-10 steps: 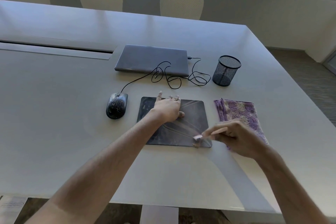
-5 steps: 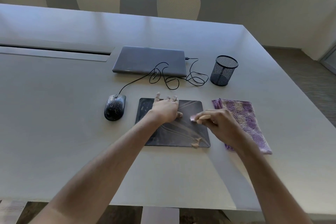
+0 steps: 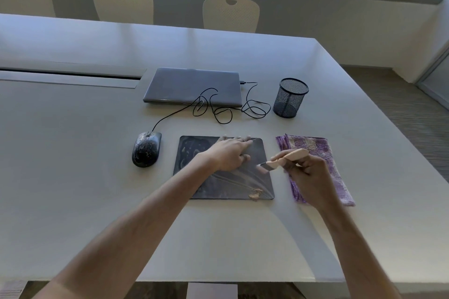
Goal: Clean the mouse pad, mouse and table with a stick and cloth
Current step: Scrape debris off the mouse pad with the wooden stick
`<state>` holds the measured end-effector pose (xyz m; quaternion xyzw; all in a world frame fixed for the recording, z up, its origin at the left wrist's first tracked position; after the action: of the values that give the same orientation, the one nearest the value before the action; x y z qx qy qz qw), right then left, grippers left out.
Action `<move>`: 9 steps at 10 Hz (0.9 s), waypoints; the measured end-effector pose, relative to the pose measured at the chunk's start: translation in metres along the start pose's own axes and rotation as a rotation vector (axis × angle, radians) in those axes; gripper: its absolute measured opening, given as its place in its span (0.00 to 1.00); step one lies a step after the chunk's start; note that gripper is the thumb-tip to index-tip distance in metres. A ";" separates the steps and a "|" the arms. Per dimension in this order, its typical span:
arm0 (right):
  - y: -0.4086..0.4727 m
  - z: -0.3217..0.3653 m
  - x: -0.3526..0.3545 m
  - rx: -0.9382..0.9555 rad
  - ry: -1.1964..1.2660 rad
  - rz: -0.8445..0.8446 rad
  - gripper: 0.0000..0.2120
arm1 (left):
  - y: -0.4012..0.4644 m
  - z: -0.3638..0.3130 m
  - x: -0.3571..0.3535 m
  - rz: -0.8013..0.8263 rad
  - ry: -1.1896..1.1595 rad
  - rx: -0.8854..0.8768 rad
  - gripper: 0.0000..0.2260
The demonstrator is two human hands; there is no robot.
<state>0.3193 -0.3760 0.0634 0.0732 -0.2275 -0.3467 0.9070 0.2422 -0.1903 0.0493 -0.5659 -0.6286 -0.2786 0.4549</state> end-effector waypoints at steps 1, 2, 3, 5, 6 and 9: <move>0.001 -0.004 -0.006 -0.011 0.061 0.005 0.12 | 0.003 -0.008 -0.004 0.003 -0.025 -0.062 0.25; 0.000 -0.006 -0.013 -0.003 0.062 0.031 0.10 | 0.004 -0.008 -0.013 0.025 -0.010 -0.067 0.24; -0.003 -0.007 -0.019 -0.012 0.062 0.053 0.05 | 0.003 -0.005 -0.018 0.026 0.000 -0.068 0.25; -0.019 -0.008 -0.031 -0.011 0.179 0.104 0.03 | 0.005 -0.004 -0.020 0.026 0.004 -0.064 0.25; -0.033 -0.013 -0.027 -0.005 0.099 0.165 0.05 | 0.006 -0.003 -0.020 0.043 0.025 -0.057 0.25; -0.039 0.002 -0.005 0.022 0.129 0.165 0.05 | 0.006 -0.004 -0.019 0.055 0.022 -0.050 0.25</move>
<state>0.2916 -0.4019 0.0522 0.0865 -0.1778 -0.2627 0.9444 0.2476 -0.2014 0.0328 -0.5912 -0.6006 -0.2879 0.4550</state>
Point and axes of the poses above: each hand's wrist, its own y-axis towards the middle knuckle, its own x-axis out of the back of the hand, z = x × y, the point moved 4 cm from there along y, towards the middle knuckle, and after that the axes turned 8 degrees about -y, right-handed, at the moved point
